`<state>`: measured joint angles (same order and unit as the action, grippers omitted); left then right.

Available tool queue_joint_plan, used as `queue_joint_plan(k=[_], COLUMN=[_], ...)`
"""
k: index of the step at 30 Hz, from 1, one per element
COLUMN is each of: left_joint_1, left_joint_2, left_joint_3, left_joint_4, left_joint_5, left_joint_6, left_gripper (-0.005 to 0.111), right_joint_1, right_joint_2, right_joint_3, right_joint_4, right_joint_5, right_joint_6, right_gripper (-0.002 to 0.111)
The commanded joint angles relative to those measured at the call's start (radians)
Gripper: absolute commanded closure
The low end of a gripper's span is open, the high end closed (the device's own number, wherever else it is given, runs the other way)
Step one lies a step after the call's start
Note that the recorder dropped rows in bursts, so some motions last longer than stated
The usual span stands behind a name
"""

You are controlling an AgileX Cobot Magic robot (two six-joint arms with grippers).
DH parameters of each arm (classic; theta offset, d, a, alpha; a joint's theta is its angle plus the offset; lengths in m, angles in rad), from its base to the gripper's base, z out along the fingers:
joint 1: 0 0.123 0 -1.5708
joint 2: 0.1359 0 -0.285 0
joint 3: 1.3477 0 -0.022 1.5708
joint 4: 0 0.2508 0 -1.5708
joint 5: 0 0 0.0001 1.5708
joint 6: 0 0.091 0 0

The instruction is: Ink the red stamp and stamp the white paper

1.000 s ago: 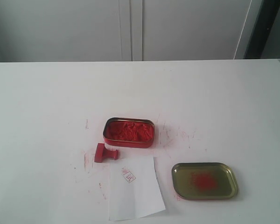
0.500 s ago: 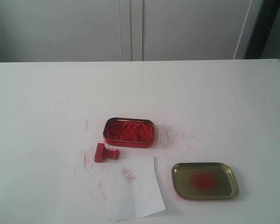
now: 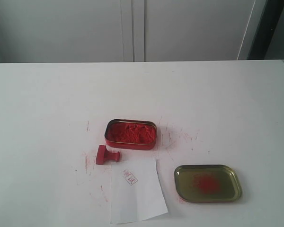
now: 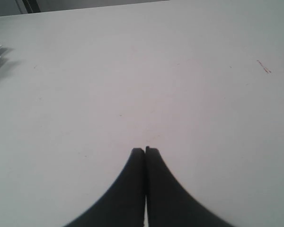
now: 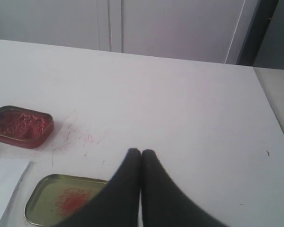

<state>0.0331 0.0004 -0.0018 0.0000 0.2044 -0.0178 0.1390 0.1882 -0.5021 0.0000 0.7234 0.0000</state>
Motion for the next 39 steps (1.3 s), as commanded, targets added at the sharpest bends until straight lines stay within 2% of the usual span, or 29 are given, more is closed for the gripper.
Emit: queue_joint_plan(k=[1,11,39], left_joint_1=[-0.006,-0.006,-0.006], left_joint_2=[0.0,0.0,0.0], left_joint_3=[0.002,0.002,0.002], left_joint_4=[-0.006,-0.006,-0.006], left_joint_5=[-0.002,-0.002,-0.002], left_joint_6=[-0.004,-0.004,-0.004], left_gripper=[0.107,0.107,0.107], right_joint_1=[-0.001,-0.001,-0.021], right_joint_2=[-0.056,-0.186,-0.188], right_joint_3=[0.004,0.004,0.004], right_joint_4=[0.0,0.0,0.0], right_joint_5=[-0.015,-0.013,-0.013], right_joint_6=[0.0,0.0,0.0], right_gripper=[0.108,0.108,0.108])
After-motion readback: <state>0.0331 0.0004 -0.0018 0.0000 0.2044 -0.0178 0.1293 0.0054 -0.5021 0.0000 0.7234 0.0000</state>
